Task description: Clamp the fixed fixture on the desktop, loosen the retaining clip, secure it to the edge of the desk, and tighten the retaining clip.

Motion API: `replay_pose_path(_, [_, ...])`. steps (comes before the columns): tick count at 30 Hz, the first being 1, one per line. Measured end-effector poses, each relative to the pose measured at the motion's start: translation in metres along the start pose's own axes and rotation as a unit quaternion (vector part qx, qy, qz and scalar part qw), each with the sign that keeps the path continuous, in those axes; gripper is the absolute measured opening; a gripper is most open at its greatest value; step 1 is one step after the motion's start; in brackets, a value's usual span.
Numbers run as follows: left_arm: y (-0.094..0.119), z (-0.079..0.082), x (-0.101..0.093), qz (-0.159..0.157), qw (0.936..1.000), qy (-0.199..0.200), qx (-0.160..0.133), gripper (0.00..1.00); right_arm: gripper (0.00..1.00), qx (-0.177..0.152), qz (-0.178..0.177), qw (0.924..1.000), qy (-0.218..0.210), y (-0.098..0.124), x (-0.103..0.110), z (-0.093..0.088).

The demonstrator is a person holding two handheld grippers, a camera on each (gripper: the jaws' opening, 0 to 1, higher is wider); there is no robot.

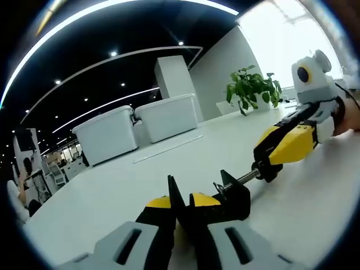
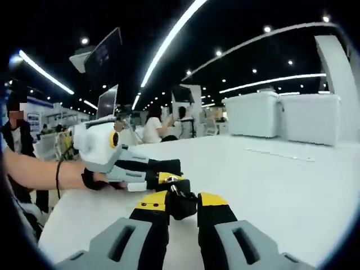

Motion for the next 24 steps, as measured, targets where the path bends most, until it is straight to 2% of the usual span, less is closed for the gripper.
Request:
replay_pose_path(2, [0.0, 0.0, -0.001, 0.0, 1.0, 0.0, 0.0, 0.1, 0.18, -0.004, -0.005, 0.9972, 0.075, 0.0, 0.004, 0.003])
replay_pose_path(4, [0.001, 0.0, -0.001, 0.0, 1.0, 0.0, 0.0, 0.1, 0.18, -0.007, -0.013, 0.9883, 0.152, 0.001, 0.009, 0.004])
replay_pose_path(6, [0.001, 0.0, -0.001, 0.001, 1.0, 0.0, 0.0, 0.1, 0.18, -0.007, -0.018, 0.9824, 0.186, 0.001, 0.012, 0.004])
replay_pose_path(10, [0.001, 0.001, -0.003, 0.001, 1.0, 0.0, 0.0, 0.1, 0.18, -0.008, -0.024, 0.9649, 0.261, -0.001, 0.013, 0.005])
replay_pose_path(14, [0.002, 0.002, -0.004, 0.002, 1.0, 0.0, 0.0, 0.1, 0.18, -0.007, -0.032, 0.9395, 0.341, -0.002, 0.017, 0.002])
replay_pose_path(20, [0.002, 0.001, -0.004, 0.002, 1.0, 0.001, 0.0, 0.1, 0.2, -0.004, -0.038, 0.9338, 0.356, 0.003, 0.018, 0.005])
replay_pose_path(22, [0.002, 0.001, -0.004, 0.002, 1.0, 0.001, 0.0, 0.1, 0.22, 0.004, -0.038, 0.9277, 0.371, 0.005, 0.019, 0.003])
replay_pose_path(24, [0.002, 0.002, -0.004, 0.002, 1.0, 0.0, 0.0, 0.1, 0.23, 0.017, -0.025, 0.9173, 0.397, 0.002, 0.017, -0.001])
Point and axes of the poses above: the point that each gripper's makers call its tool centre point, and the gripper's own axes: y roughly backward along the fingers, x roughly to its left, z roughly out of its top, the point moved 3 cm from there along y, roughly backward along the fingers, and after that the axes turned 7 degrees about -z, right-handed, at the moved point
